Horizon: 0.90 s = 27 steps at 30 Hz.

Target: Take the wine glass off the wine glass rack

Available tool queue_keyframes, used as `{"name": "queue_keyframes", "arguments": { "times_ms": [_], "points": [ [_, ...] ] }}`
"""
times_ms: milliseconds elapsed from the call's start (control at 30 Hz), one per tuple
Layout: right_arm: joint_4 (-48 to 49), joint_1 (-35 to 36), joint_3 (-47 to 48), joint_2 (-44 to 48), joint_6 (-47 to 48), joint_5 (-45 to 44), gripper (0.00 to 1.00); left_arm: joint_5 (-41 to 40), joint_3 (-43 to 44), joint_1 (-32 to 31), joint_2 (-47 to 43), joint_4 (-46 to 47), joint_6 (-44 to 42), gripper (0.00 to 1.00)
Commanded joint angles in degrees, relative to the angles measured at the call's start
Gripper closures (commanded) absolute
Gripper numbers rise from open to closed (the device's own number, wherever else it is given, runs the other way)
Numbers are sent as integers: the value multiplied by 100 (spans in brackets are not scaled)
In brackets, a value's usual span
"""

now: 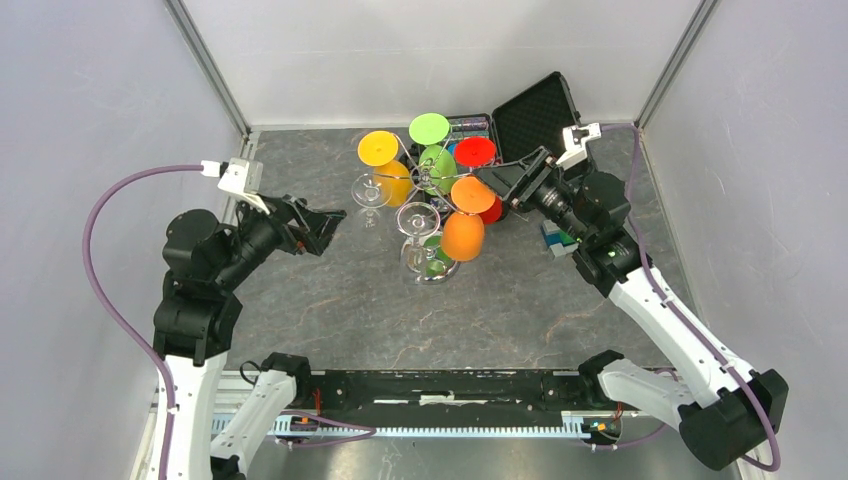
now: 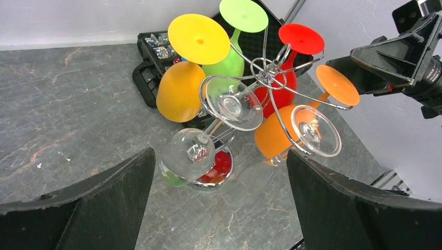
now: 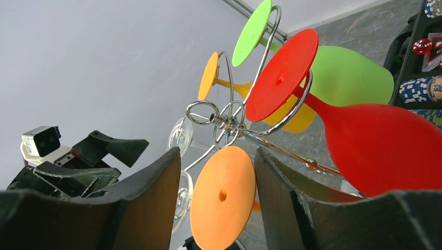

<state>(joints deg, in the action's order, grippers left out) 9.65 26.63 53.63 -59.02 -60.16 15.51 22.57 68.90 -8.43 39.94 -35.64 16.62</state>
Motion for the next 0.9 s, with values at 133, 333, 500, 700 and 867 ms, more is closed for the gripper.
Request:
{"name": "queue_keyframes", "arguments": {
  "times_ms": [133, 333, 500, 700, 867],
  "points": [
    [101, 53, 289, -86, 61, -66, 40, -115, -30, 16, -99, 13, -63, 0],
    [101, 53, 100, 20, 61, -66, 40, -121, -79, 16, -127, 13, -71, 0],
    [101, 53, 21, 95, 61, -66, 40, -125, -79, -1, -119, 13, -63, 0],
    [-1860, 53, -115, 163, 3038, -615, 40, -154, -96, -14, -143, 14, -68, 0],
    [-1872, 53, -144, 266, 276, -873, 40, -169, -79, -17, -146, 15, -78, 0]
  ]
}}
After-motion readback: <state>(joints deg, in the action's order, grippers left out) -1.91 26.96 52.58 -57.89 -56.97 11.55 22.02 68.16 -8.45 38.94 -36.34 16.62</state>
